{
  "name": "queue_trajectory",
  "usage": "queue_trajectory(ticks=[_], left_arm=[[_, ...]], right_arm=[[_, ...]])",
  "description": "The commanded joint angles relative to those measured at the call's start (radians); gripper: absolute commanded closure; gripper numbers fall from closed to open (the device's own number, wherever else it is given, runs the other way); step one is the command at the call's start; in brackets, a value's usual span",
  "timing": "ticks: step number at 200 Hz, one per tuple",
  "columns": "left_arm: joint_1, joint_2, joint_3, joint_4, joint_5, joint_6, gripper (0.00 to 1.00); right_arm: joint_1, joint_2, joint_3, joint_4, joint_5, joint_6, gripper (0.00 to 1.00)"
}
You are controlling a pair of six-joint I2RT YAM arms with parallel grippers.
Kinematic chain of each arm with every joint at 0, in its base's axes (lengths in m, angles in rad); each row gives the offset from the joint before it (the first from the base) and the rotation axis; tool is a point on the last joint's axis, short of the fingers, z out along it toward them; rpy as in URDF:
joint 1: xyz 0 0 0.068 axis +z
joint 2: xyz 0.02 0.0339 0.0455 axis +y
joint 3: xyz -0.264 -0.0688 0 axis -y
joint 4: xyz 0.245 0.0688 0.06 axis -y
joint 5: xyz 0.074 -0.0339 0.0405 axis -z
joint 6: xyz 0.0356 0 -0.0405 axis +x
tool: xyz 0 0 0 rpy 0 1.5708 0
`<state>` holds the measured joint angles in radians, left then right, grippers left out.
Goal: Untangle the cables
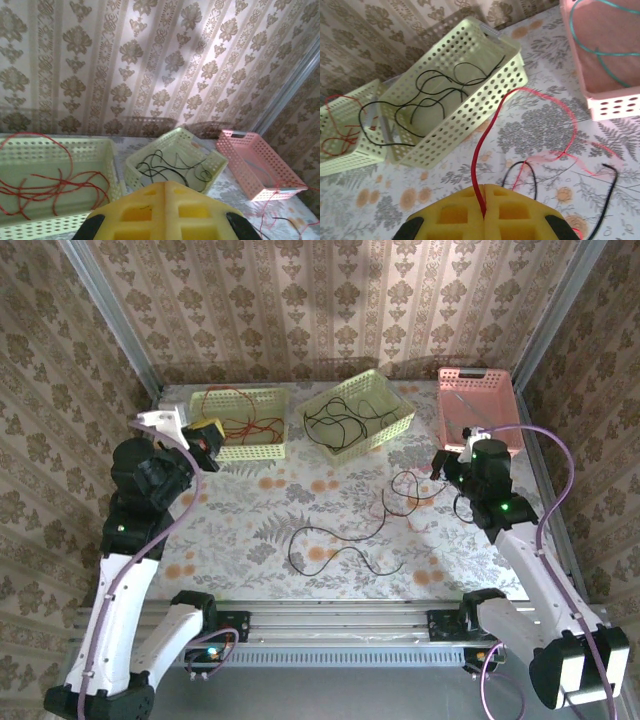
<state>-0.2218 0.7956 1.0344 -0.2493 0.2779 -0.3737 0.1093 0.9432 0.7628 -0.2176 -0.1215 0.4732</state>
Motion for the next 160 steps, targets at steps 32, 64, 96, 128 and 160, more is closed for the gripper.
queue_trajectory(ticks=[32, 64, 96, 128, 160], left_arm=[[-0.248, 0.089, -0.125, 0.162, 0.1, -0.073, 0.65], [-0.481, 0.16, -0.216, 0.355, 0.073, -0.042, 0.34], [-0.616, 0.253, -0.231, 0.497, 0.084, 0.018, 0.18], [-0.684, 0.356, -0.152, 0.515, 0.081, 0.098, 0.15], [-0.726, 0.474, -0.085, 0.579, 0.023, 0.159, 0.17]], right_arm=[[0.107, 0.022, 0.14, -0.084, -0.143, -0.013, 1.0], [0.201, 0.002, 0.203, -0.083, -0.13, 0.038, 1.0], [0.3, 0.015, 0.282, -0.065, -0.11, 0.094, 1.0], [0.39, 0.047, 0.329, -0.045, -0.096, 0.131, 1.0], [0.455, 0.072, 0.337, -0.001, -0.072, 0.173, 1.0]])
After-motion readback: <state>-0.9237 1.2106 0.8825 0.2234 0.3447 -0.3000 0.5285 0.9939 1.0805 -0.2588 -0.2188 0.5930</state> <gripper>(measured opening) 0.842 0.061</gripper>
